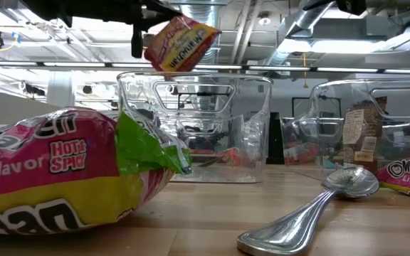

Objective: Pick & Place Food Item
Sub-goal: Put the top red noodle pack into the left transparent bin

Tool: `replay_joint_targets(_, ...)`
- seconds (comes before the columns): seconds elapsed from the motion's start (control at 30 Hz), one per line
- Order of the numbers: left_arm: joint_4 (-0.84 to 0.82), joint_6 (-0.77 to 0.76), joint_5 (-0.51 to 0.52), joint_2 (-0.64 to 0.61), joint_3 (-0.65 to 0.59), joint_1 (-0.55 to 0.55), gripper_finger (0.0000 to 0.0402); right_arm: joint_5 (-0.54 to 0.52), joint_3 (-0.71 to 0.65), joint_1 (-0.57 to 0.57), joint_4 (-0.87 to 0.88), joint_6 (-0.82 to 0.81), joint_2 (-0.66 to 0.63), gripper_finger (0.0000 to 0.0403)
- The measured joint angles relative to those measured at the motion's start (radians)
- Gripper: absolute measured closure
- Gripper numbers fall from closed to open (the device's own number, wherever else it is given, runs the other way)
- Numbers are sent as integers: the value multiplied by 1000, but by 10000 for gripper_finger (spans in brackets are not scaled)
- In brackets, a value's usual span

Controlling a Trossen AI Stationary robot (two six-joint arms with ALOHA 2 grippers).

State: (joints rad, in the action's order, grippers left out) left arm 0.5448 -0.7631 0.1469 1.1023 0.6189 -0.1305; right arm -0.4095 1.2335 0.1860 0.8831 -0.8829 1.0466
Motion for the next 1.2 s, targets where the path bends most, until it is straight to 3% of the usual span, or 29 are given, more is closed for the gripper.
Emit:
replay_joint_targets(0.2,-3,0,84,82,25,66,401,-1,0,-3,-8,28,0,284)
replay_joint_targets(0.57,-11,108,183,322,182,157,401,-10,0,-26,2,45,0,284)
replay_joint_targets(0.83,-230,138,301,341,262,178,401,-10,0,-25,7,45,0,284)
replay_joint_targets(1.2,-362,74,490,339,278,237,401,-10,0,-25,8,53,0,284)
